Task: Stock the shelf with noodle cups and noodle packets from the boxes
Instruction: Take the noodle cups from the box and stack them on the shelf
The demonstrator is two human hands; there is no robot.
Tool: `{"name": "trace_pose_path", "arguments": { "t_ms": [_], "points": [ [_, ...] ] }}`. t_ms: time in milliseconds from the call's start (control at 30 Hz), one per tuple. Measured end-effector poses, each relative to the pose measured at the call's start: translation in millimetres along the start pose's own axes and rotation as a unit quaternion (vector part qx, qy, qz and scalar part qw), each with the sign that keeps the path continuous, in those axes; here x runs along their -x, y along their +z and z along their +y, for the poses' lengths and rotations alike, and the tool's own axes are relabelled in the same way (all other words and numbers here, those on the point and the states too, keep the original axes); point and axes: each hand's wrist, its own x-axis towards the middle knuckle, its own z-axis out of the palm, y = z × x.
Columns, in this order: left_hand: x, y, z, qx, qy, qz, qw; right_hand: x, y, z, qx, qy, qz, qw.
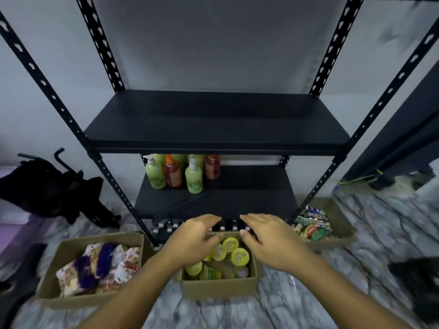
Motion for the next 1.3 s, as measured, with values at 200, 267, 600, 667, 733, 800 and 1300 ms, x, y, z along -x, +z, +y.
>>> {"name": "trace_pose_path", "arguments": {
  "t_ms": [200, 267, 600, 667, 733, 800, 1300],
  "points": [
    [2.6, 78.2, -13.8, 0.008, -0.084, -0.092, 0.992, 10.7, 85.9, 29.4, 0.010, 0.039, -0.106, 0.994],
    [3.1, 95.8, -16.2, 0.009, -0.099, -0.106, 0.989, 15.3, 104.5, 36.9, 0.008, 0.048, -0.132, 0.990],
    [10.8, 141.8, -32.1, 0.004, -0.165, -0.135, 0.977, 20.8, 156.1, 61.4, -0.049, 0.087, -0.191, 0.976],
    [8.7, 145.8, -37.6, -0.001, -0.171, -0.137, 0.976, 15.4, 161.6, 62.5, -0.064, 0.092, -0.189, 0.976],
    [4.1, 149.7, -43.7, 0.006, -0.177, -0.137, 0.975, 8.0, 165.9, 63.7, -0.075, 0.098, -0.184, 0.975],
    [-6.4, 154.1, -50.6, 0.012, -0.177, -0.139, 0.974, -3.7, 172.5, 67.5, -0.084, 0.107, -0.182, 0.974],
    [-171.2, 281.5, -179.6, -0.046, -0.076, -0.212, 0.973, -115.0, 357.4, 153.0, -0.179, 0.234, -0.148, 0.944]
  ]
}}
